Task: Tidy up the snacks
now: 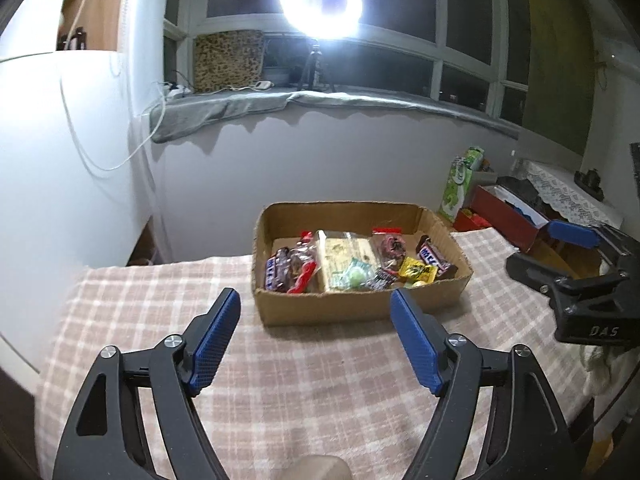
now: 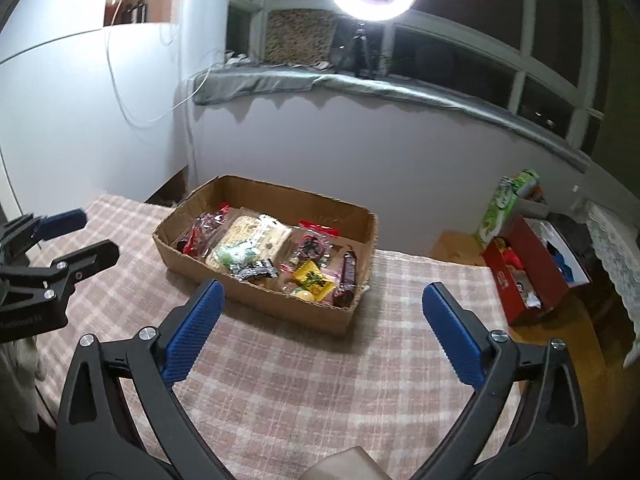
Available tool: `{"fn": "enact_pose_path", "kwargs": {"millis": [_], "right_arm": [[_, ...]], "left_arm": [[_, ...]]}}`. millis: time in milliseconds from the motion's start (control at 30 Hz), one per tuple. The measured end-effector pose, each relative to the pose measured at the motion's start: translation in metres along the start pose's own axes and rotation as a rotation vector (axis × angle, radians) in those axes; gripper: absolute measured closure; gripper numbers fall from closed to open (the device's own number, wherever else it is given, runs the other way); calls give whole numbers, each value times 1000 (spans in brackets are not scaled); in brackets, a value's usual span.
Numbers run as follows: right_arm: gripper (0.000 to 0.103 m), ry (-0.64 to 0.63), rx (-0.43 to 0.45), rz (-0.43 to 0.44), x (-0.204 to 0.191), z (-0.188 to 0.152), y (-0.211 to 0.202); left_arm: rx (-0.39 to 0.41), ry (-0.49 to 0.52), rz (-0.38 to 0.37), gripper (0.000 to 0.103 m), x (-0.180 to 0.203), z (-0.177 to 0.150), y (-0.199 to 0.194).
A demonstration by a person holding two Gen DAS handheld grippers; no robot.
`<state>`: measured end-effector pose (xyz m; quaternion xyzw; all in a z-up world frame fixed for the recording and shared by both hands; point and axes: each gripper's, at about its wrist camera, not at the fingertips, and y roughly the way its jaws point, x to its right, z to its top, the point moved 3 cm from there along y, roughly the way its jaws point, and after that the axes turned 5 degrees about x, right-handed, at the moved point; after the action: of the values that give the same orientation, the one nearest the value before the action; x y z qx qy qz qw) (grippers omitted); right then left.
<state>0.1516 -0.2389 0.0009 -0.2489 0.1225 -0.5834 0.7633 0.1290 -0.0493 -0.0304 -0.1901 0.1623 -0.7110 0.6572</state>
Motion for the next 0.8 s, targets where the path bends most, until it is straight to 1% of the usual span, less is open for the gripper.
{"fn": "enact_pose_path", "kwargs": {"millis": [133,233,800], "right_arm": [[2,13,8,-18,1,-4,-10],[2,12,16,-33,-1,-6,-16],[2,-2,31,-30,-10,-5,-28]], "left_arm": [[8,-30,19,23,-5,-4,-10],[7,-42,17,23,-6,-7,-14],[11,-58,23,23,-8,-8,-24]]}}
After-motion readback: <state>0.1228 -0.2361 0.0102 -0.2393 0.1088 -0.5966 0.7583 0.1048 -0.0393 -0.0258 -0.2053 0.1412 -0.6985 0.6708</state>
